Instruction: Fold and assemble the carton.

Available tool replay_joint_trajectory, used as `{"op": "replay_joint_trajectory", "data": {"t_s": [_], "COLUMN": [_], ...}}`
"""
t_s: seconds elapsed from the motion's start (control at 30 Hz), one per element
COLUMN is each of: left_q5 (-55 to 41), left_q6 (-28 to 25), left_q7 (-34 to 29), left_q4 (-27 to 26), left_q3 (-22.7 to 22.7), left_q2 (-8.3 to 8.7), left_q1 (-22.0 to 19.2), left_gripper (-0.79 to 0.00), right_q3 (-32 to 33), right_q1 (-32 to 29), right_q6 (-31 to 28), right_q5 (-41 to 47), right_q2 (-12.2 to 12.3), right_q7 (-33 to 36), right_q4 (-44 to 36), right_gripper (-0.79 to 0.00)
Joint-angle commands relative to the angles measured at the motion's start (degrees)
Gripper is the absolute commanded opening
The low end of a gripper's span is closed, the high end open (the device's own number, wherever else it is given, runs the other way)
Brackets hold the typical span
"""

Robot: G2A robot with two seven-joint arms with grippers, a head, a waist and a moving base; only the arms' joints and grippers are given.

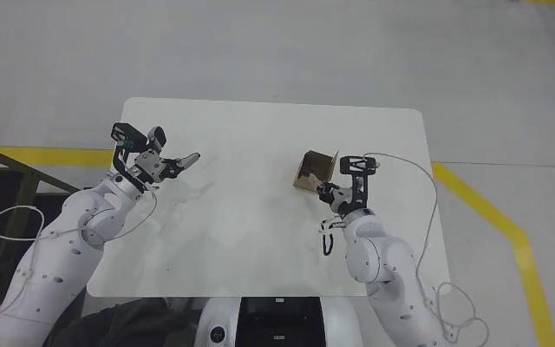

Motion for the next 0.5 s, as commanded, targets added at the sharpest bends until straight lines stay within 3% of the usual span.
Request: {"op": "replay_joint_trajectory", "data": {"t_s": [0.0, 0.1, 0.23, 0.47], "left_q5": [0.0, 0.0, 0.0, 0.0], "left_q6": [0.0, 0.0, 0.0, 0.0], "left_q7": [0.0, 0.0, 0.0, 0.0], "left_q4": [0.0, 0.0, 0.0, 0.0], "left_q3": [0.0, 0.0, 0.0, 0.0], "left_q2": [0.0, 0.0, 0.0, 0.0], "left_q1": [0.0, 0.0, 0.0, 0.0], "left_gripper": [0.0, 0.0, 0.0, 0.0], "right_q3": [-0.3, -0.2, 0.9, 1.5], "right_q1": [0.9, 1.7, 2.4, 2.3], "right_q6": [0.5, 1.0, 1.1, 0.2], "right_q5": [0.4, 1.0, 2.6, 3.4], "right_q2": [-0.2, -0.4, -0.6, -0.7], "right_q7": [0.0, 0.2, 0.5, 0.5], "right_q4": [0.8, 1.8, 3.1, 4.1], "right_gripper": [-0.194, -0.225, -0.397, -0.394]}}
